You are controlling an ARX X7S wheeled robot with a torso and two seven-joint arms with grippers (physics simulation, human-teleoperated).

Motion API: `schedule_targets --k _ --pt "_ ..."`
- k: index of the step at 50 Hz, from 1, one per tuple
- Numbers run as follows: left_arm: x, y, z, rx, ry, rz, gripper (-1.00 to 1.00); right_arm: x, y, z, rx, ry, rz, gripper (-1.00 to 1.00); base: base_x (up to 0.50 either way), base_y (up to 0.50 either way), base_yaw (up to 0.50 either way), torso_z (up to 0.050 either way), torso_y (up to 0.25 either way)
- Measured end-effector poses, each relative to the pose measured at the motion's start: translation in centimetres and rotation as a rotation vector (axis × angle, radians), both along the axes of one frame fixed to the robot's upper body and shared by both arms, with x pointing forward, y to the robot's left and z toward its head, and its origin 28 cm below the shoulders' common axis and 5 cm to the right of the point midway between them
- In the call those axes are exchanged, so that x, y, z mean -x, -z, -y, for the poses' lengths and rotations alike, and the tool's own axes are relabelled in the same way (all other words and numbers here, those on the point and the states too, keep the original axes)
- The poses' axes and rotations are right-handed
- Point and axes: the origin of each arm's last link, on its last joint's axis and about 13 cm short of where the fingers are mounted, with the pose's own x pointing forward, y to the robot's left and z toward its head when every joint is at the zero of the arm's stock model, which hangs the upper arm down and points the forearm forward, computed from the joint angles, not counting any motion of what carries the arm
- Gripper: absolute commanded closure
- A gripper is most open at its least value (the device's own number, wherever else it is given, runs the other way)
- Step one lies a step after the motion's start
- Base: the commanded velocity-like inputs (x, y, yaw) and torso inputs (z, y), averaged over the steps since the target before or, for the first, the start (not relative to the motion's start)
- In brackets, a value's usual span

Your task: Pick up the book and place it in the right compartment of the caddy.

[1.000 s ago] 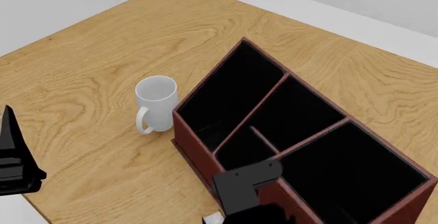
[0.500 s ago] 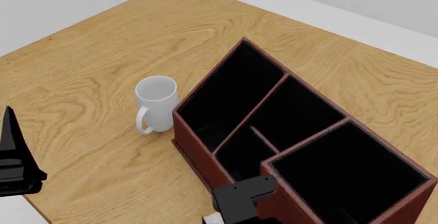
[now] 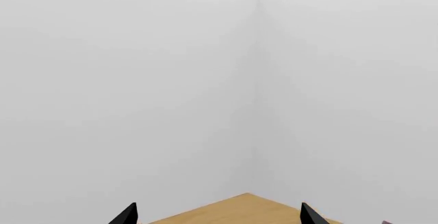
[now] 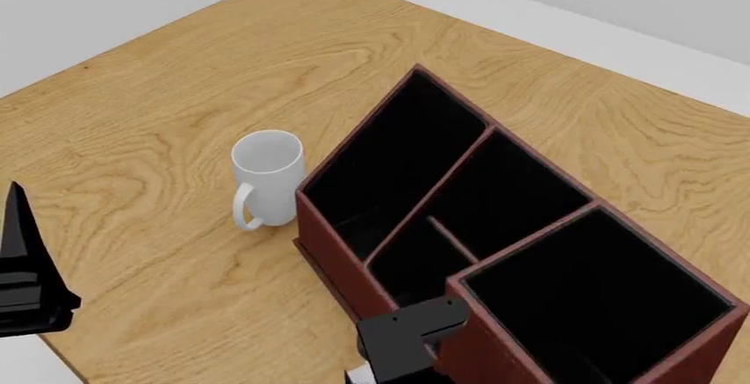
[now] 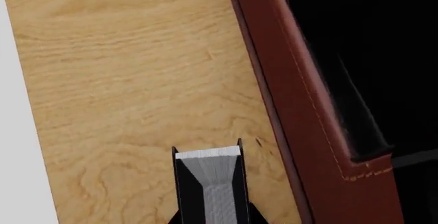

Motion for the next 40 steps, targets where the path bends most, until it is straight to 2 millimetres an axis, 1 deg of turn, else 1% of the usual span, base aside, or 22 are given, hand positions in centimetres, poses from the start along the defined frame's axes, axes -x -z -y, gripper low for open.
schedule_targets --k 8,13,27,40 --pt "0.1 -0.1 0.0 0.001 -0.001 0.001 -1.00 0.3 0.0 0.0 0.038 -0.027 0.017 1.00 0.00 0.00 0.00 0.000 0.000" --pt "0.1 -0.1 0.0 0.001 -0.001 0.002 -1.00 1.0 -0.6 -0.5 0.048 -0.080 0.027 1.00 0.00 0.00 0.00 0.000 0.000" --pt "0.1 -0.1 0.0 0.003 0.000 0.003 -1.00 3.2 -4.3 -2.2 0.043 -0.199 0.124 1.00 0.00 0.00 0.00 0.000 0.000" --pt "0.2 -0.2 0.0 0.005 -0.001 0.004 -1.00 4.4 -7.7 -2.9 0.049 -0.258 0.230 1.00 0.00 0.00 0.00 0.000 0.000"
